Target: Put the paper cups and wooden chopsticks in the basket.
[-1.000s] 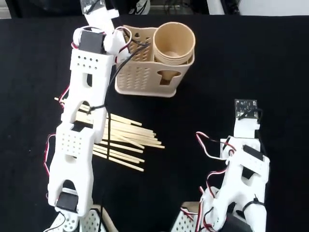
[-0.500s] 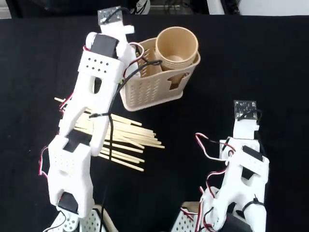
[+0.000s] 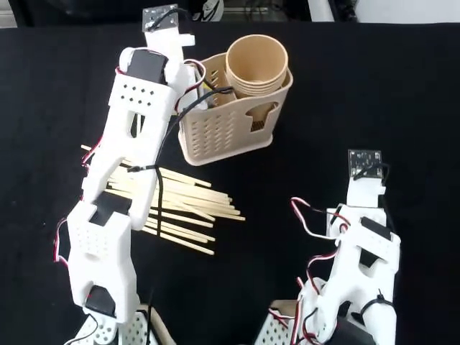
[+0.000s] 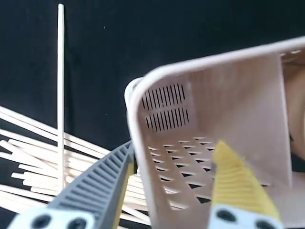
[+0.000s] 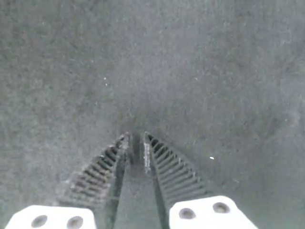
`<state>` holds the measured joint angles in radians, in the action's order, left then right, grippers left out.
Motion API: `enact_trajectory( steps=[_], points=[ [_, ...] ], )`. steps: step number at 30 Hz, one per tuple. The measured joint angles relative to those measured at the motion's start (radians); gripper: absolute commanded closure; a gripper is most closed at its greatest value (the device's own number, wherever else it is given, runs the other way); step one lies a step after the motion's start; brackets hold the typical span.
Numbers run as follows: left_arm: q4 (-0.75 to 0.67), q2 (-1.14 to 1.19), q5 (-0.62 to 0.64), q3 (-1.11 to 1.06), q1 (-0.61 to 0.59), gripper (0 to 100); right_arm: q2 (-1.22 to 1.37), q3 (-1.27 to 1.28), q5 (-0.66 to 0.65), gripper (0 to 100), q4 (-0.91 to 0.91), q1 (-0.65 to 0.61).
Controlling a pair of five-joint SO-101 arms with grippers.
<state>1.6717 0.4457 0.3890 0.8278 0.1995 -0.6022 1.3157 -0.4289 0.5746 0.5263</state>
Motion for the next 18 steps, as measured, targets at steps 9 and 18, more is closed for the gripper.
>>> enact_trajectory(
  steps=[9,18],
  points=[
    [0.034,-0.002,-0.038,0.129,-0.006,71,0.0,0.0,0.0,94.5,0.0,-0.003],
    [0.084,-0.032,-0.153,0.293,-0.008,71,0.0,0.0,0.0,94.5,-0.002,-0.003]
  ],
)
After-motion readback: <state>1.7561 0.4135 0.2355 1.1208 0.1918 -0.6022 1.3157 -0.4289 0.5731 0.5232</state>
